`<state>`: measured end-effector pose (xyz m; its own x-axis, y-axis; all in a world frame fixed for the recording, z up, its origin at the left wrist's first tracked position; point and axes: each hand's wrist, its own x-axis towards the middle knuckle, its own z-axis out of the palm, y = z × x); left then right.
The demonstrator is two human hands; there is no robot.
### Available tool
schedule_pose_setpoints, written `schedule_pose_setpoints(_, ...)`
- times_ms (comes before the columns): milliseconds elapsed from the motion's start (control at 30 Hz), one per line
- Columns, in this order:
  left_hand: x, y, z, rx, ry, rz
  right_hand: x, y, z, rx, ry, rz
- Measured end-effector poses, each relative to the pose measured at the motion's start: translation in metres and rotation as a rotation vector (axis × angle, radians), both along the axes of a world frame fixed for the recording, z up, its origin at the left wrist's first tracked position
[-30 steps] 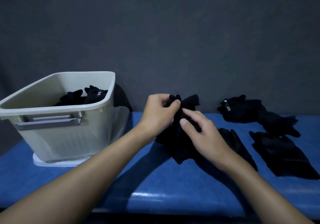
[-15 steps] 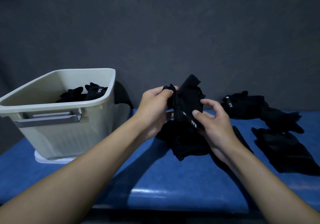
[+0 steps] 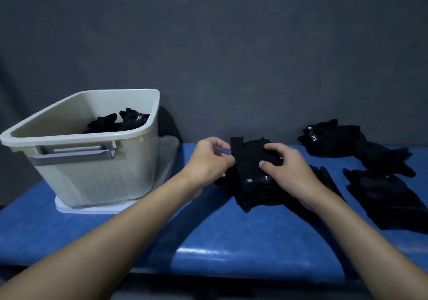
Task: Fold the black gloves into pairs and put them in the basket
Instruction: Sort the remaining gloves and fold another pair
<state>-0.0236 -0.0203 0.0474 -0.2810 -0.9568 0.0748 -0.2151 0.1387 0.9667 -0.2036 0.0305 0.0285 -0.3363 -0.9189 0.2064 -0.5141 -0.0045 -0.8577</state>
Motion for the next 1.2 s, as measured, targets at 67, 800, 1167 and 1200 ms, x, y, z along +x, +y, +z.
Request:
schedule_pose_setpoints(67, 0.003, 0.000, -0.006, -0.082, -0.117, 0.004, 0.001, 0.002, 0.000, 0.033, 0.122, 0.021)
schedule_pose_setpoints(800, 0.016, 0.011, -0.026, -0.637, -0.427, -0.241, -0.017, 0.035, -0.001, 0.036, 0.417, 0.250)
schedule_pose_setpoints(1167, 0.009, 0.015, -0.031, -0.697, -0.374, -0.213, -0.026, 0.035, -0.007, -0.030, 0.344, 0.254)
schedule_pose_setpoints(1200, 0.009, 0.015, -0.031, -0.700, -0.346, -0.208, -0.026, 0.034, -0.008, -0.046, 0.314, 0.244)
